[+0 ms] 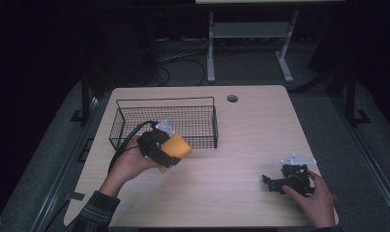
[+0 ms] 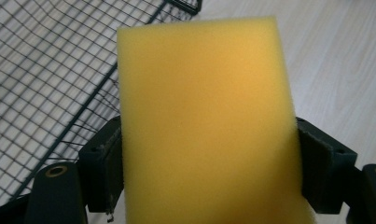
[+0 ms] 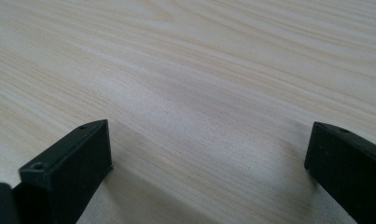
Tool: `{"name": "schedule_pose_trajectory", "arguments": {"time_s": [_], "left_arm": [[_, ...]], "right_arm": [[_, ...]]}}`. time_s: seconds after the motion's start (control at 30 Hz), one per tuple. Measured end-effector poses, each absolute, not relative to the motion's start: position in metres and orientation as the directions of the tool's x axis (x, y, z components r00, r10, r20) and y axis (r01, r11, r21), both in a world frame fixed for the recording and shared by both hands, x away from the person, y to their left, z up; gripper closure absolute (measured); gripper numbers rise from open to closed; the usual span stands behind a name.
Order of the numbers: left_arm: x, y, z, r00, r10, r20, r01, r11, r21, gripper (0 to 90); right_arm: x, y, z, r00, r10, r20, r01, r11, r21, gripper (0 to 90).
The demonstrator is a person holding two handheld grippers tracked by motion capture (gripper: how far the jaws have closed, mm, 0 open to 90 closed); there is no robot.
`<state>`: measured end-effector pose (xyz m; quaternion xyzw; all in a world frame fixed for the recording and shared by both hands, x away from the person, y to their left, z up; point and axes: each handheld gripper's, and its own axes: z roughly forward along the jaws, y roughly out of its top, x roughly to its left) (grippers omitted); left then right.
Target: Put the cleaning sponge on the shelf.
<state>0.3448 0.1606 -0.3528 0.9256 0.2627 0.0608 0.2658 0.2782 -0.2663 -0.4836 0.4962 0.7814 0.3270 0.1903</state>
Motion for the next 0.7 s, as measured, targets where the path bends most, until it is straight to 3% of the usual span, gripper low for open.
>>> {"name": "schedule_pose_trajectory", "arguments": {"time_s": [0.7], "left_arm": [[0.383, 0.181, -0.336, 0.810, 0.586, 0.024, 0.493, -0.703, 0.513, 22.0]], "right_arm": [[0.278, -0.266, -0.484, -0.433, 0.901, 0.027, 0.653, 0.292, 0.699, 0.0]]}}
